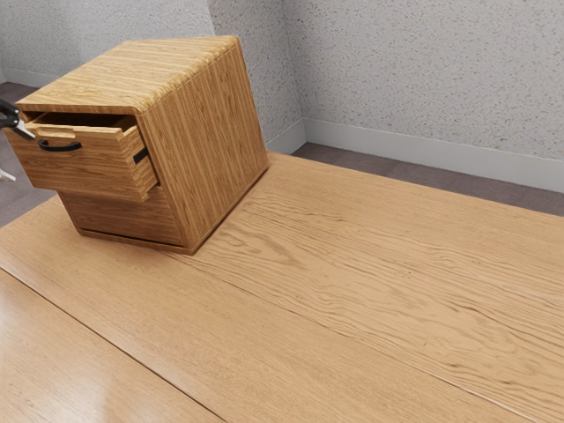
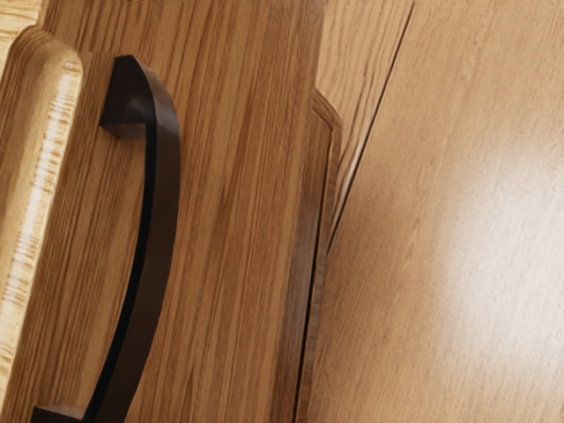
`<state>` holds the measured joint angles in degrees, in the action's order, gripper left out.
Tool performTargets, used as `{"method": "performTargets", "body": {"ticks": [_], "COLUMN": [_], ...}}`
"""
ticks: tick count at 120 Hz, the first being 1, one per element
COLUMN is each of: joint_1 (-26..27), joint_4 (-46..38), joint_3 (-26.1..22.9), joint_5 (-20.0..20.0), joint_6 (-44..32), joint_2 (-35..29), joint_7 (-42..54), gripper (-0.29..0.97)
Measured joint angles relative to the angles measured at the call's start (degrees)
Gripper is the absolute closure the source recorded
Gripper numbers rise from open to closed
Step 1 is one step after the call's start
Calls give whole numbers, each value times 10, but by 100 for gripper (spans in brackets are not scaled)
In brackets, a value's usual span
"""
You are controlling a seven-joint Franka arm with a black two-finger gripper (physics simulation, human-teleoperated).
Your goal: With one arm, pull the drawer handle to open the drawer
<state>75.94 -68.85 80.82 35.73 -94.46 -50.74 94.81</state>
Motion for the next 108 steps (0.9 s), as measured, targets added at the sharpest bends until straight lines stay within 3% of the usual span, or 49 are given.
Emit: {"method": "performTargets", "body": {"ticks": [53, 65, 72, 78, 81, 82, 83, 85, 97, 108], "joint_1": [23, 22, 17, -14, -38, -47, -55, -62, -131, -148], "joint_4": [-27, -37, -53, -78, -91, -97, -102, -119, -173, -173], "joint_3": [14, 32, 27, -11, -29, -41, -50, -78, -272, -356], "joint_5": [-21, -22, -34, -48, -55, -21, -27, -40, -102, -127], "joint_6": [-13, 4, 12, 21, 24, 25, 25, 25, 31, 75], "joint_2": [-2, 0, 5, 20, 29, 30, 36, 51, 160, 189], "joint_7": [1, -3, -6, -9, -10, -11, -11, -12, -25, -93], "gripper": [0, -4, -16, 8, 37, 47, 63, 80, 49, 28]}}
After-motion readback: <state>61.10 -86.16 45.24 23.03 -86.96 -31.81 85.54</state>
